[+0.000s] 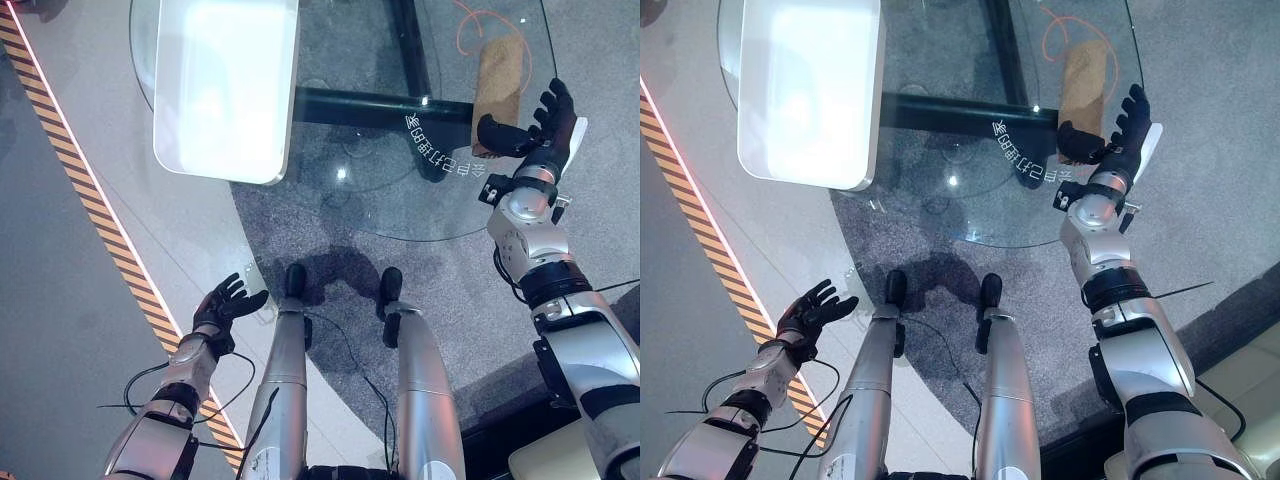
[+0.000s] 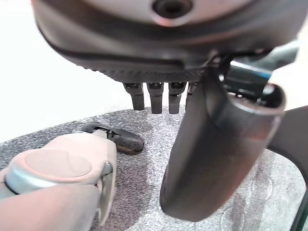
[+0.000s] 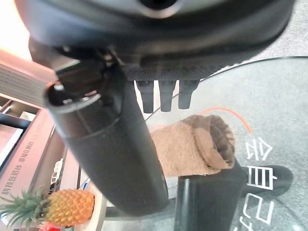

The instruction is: Wipe the table with a cloth and put it in the basket.

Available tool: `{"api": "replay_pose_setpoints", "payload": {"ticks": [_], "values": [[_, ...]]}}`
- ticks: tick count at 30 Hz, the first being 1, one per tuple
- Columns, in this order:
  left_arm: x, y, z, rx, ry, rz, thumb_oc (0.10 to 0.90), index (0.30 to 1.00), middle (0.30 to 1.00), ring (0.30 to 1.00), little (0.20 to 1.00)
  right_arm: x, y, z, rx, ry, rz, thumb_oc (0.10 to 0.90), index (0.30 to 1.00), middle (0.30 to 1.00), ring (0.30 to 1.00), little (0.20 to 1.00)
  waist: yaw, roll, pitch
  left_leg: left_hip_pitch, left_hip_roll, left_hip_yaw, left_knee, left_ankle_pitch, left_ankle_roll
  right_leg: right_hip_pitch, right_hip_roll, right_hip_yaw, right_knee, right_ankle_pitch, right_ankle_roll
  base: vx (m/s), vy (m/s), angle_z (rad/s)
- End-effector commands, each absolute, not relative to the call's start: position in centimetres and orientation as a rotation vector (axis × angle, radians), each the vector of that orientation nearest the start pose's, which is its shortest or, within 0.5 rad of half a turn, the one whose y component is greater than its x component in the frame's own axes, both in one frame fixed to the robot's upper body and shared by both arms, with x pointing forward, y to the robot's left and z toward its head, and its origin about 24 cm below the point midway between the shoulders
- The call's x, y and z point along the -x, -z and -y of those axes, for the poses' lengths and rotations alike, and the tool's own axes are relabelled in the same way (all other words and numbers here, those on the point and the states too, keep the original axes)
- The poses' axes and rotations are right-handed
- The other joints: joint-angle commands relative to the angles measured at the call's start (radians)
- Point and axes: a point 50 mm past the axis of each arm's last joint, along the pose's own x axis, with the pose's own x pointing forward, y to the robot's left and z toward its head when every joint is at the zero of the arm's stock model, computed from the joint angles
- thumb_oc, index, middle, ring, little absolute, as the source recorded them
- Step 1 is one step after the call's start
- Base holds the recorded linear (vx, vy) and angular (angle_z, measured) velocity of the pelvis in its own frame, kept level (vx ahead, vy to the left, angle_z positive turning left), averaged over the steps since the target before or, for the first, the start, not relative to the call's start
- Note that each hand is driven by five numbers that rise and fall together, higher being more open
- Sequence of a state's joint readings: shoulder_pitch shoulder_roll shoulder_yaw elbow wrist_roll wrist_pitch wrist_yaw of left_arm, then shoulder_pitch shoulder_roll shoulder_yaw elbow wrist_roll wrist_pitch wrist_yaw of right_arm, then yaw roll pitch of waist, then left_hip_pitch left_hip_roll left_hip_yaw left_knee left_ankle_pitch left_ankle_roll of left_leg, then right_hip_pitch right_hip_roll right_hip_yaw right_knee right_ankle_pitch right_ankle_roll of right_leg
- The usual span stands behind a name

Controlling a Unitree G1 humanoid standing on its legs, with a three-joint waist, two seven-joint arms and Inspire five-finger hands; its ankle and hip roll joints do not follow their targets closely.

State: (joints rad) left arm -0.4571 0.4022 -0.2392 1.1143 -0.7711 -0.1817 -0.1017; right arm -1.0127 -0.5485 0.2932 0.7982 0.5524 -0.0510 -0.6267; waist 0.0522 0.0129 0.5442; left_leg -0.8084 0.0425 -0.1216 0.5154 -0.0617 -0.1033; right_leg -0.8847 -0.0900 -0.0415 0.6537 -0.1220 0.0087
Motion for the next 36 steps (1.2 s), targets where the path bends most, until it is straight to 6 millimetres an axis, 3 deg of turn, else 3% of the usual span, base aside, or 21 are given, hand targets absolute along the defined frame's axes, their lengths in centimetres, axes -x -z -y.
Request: {"api": "replay_pose_setpoints", "payload": {"ticks": [1, 9, 18, 29, 31, 32, 34, 36], "values": [[-27.4, 5.2, -25.6, 0.212, -0.193, -0.459, 0.8, 0.9, 0.9, 0.9, 0.9, -39.3, -26.5, 23.5, 0.053, 0.552, 0.398, 0.8, 0.9, 0.9, 0.9, 0.9, -0.021, 0.045, -0.024, 0.008, -0.054, 0.138, 0.033, -0.033, 0.102, 0.067, 0.042, -0.06, -0.06, -0.012, -0.046, 0.0, 0.0, 0.0], [-27.3, 5.4, -25.0, 0.203, -0.18, -0.468, 0.8, 0.9, 0.9, 0.9, 0.9, -40.0, -25.9, 23.3, 0.154, 0.595, 0.274, 0.8, 0.9, 0.9, 0.9, 0.9, -0.009, 0.05, -0.024, 0.013, -0.056, 0.137, 0.028, -0.027, 0.104, 0.07, 0.04, -0.064, -0.058, -0.012, -0.048, 0.0, 0.0, 0.0], [-27.5, 5.5, -24.5, 0.199, -0.16, -0.481, 0.8, 0.9, 0.9, 0.9, 0.9, -40.5, -25.5, 24.6, 0.298, 0.686, 0.156, 0.8, 0.9, 0.9, 0.9, 0.9, 0.007, 0.06, -0.024, 0.006, -0.063, 0.131, 0.04, -0.03, 0.111, 0.061, 0.036, -0.069, -0.041, -0.013, -0.05, 0.01, 0.002, 0.01], [-27.6, 5.7, -23.7, 0.201, -0.136, -0.494, 0.8, 0.9, 0.9, 0.9, 0.9, -40.6, -27.0, 25.4, 0.472, 0.756, 0.113, 0.8, 0.9, 0.9, 0.9, 0.9, 0.028, 0.073, -0.024, -0.03, -0.07, 0.122, 0.056, -0.027, 0.117, 0.024, 0.031, -0.074, -0.02, -0.008, -0.05, 0.01, 0.004, 0.01], [-27.3, 6.0, -23.6, 0.201, -0.136, -0.504, 0.8, 0.9, 0.9, 0.9, 0.9, -40.6, -26.7, 25.4, 0.485, 0.752, 0.097, 0.8, 0.9, 0.9, 0.9, 0.9, 0.031, 0.075, -0.024, -0.017, -0.072, 0.116, 0.07, -0.061, 0.115, 0.033, 0.032, -0.067, 0.0, -0.04, -0.043, 0.05, 0.025, 0.05], [-27.6, 5.8, -23.5, 0.203, -0.134, -0.495, 0.8, 0.9, 0.9, 0.9, 0.9, -40.6, -27.1, 25.5, 0.487, 0.761, 0.105, 0.8, 0.9, 0.9, 0.9, 0.9, 0.033, 0.077, -0.024, -0.046, -0.072, 0.119, 0.061, -0.026, 0.119, 0.007, 0.03, -0.076, -0.011, -0.007, -0.051, -0.06, 0.03, 0.04], [-27.6, 5.8, -23.5, 0.203, -0.135, -0.496, 0.8, 0.9, 0.9, 0.9, 0.9, -40.5, -27.3, 25.7, 0.496, 0.775, 0.108, 0.8, 0.9, 0.9, 0.9, 0.9, 0.035, 0.078, -0.024, -0.053, -0.072, 0.118, 0.062, -0.025, 0.119, 0.0, 0.029, -0.077, -0.006, -0.008, -0.052, 0.02, 0.014, 0.03], [-27.2, 6.1, -23.3, 0.199, -0.134, -0.507, 0.8, 0.9, 0.9, 0.9, 0.9, -40.4, -26.9, 25.9, 0.485, 0.789, 0.1, 0.8, 0.9, 0.9, 0.9, 0.9, 0.037, 0.079, -0.024, -0.043, -0.074, 0.114, 0.075, -0.058, 0.116, 0.008, 0.029, -0.073, 0.012, -0.039, -0.044, 0.1, -0.005, 0.03]]}}
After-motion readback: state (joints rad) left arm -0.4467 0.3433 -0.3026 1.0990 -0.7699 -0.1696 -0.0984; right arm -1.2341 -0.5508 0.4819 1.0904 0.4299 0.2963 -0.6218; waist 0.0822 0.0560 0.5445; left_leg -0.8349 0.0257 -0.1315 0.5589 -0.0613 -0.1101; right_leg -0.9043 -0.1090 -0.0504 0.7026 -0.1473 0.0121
